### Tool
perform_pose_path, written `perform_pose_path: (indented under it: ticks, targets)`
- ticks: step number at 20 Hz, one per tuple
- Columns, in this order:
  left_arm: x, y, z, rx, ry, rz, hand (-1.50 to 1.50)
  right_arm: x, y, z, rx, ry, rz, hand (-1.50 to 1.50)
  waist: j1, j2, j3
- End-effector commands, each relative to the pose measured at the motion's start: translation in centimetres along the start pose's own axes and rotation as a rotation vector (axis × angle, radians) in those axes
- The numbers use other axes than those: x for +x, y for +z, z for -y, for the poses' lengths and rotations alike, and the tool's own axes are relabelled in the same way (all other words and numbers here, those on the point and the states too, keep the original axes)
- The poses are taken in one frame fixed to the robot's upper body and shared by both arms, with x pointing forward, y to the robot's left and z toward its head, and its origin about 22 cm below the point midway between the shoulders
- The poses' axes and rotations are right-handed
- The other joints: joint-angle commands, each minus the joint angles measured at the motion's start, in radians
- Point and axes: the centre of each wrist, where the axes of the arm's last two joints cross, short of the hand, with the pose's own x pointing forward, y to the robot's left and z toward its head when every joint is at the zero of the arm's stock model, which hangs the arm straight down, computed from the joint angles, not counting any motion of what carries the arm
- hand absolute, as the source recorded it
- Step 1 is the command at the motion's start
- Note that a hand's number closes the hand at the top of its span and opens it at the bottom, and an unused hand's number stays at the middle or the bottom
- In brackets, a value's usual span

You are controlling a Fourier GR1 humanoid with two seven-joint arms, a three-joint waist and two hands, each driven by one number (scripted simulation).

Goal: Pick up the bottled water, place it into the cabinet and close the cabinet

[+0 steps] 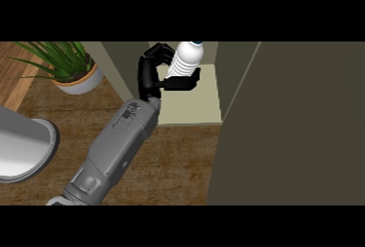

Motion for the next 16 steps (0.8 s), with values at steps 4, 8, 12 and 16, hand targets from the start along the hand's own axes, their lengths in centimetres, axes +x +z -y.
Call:
perform_pose_path:
  ticks: [4,8,12,16]
  targets:
    - [-2.6,-0.8,-0.3,0.056,-0.196,-0.031,1.5,2.3,0.8,0.4,-0.002,-0.009,0.046,-1.5,-0.011,0.005,0.0]
    - [-4.0,-0.4,-0.8,0.089,-0.218,-0.053,1.5,2.0,0.7,0.1,0.004,-0.01,0.044,-1.5,-0.021,0.009,-0.001]
    - [-3.1,-1.5,-0.4,0.09,-0.209,-0.068,1.5,1.8,1.3,0.5,0.013,-0.017,0.047,-1.5,-0.022,0.008,0.0]
    - [-4.6,-1.0,-1.3,0.104,-0.223,-0.075,1.5,2.2,1.0,0.3,0.037,-0.009,0.043,-1.5,-0.028,0.013,-0.001]
